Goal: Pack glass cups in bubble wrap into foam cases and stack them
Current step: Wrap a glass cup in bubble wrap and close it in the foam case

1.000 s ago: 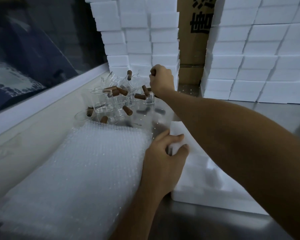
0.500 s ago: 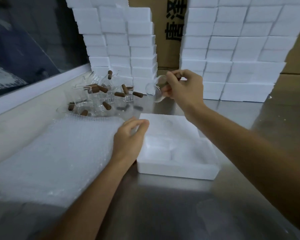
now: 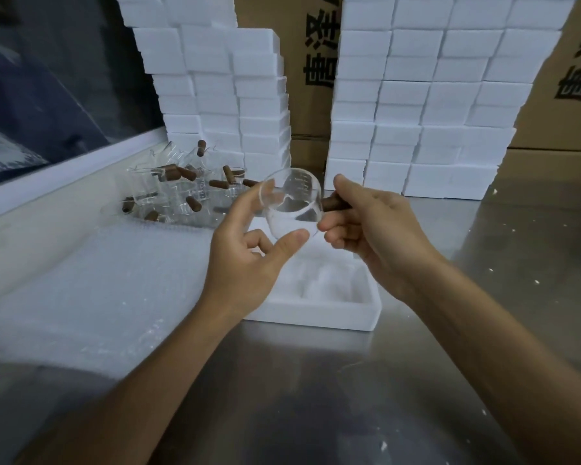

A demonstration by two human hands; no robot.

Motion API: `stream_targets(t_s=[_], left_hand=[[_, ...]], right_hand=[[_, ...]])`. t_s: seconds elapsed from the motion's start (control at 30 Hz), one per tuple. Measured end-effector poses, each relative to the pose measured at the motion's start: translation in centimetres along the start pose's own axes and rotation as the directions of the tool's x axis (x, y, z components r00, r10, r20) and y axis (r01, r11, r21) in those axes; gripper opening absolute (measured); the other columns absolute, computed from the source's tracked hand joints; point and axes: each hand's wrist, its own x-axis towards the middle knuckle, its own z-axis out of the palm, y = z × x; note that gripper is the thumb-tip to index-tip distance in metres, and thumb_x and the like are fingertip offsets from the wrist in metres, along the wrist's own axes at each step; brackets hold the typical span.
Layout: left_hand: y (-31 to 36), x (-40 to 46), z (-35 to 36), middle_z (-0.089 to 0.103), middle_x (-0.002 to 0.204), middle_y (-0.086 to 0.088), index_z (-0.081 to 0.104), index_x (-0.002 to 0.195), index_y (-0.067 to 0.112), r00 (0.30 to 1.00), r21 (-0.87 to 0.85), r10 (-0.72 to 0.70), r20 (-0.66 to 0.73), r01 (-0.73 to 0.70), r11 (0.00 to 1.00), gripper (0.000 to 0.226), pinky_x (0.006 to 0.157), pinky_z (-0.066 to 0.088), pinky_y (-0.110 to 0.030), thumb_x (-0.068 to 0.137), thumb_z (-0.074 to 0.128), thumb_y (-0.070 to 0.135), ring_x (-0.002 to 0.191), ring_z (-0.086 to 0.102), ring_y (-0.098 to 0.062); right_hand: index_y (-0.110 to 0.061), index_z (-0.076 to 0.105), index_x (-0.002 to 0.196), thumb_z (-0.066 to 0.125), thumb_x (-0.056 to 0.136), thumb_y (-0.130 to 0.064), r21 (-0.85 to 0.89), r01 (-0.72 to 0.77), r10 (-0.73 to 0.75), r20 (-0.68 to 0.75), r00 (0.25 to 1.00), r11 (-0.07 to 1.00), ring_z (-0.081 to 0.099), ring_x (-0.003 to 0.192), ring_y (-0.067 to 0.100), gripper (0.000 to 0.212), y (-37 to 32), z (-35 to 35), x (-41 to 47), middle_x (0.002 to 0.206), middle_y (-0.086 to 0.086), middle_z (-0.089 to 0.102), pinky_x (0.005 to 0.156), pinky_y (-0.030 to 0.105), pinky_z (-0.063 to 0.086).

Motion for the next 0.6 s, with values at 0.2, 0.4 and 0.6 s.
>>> stream_targets(t_s=[0.2, 0.4, 0.6], left_hand=[[0.1, 0.1, -0.3, 0.067, 0.11, 0.001, 0.058, 0.132, 0.018, 0.973, -0.195, -0.22, 0.068, 0.229, 0.954, 0.06, 0.048, 0.05, -0.028, 0.078, 0.072, 0.038, 0.076, 0.067, -0.018], [0.3, 0.3, -0.6, 0.07, 0.108, -0.005, 0.062, 0.127, 0.02, 0.944, -0.232, -0.309, 0.112, 0.327, 0.916, 0.058, 0.053, 0.05, -0.029, 0.077, 0.066, 0.049, 0.08, 0.064, -0.02], [0.8, 0.2, -0.3, 0.071, 0.108, 0.0, 0.062, 0.122, 0.028, 0.923, -0.252, -0.332, 0.196, 0.374, 0.892, 0.052, 0.055, 0.052, -0.03, 0.081, 0.056, 0.059, 0.09, 0.069, -0.021]], right_hand=[[-0.021, 0.057, 0.126, 0.053, 0.1, -0.021, -0.561, 0.371, -0.337, 0.168, 0.926, 0.74, 0.068, 0.078, 0.008, 0.027, 1.0, 0.0, -0.1, 0.097, -0.006, 0.066, 0.062, 0.011, 0.049], [-0.039, 0.036, 0.145, 0.077, 0.08, -0.041, -0.725, 0.538, -0.414, 0.372, 0.831, 0.429, 0.051, 0.103, -0.007, 0.077, 1.8, -0.6, 0.2, 0.125, -0.019, 0.046, 0.082, 0.004, 0.044], [-0.027, 0.054, 0.134, 0.074, 0.081, -0.048, -0.72, 0.468, -0.481, 0.212, 0.851, 0.512, 0.058, 0.086, -0.014, 0.061, 1.8, -0.4, 0.2, 0.106, -0.023, 0.055, 0.074, -0.003, 0.043]])
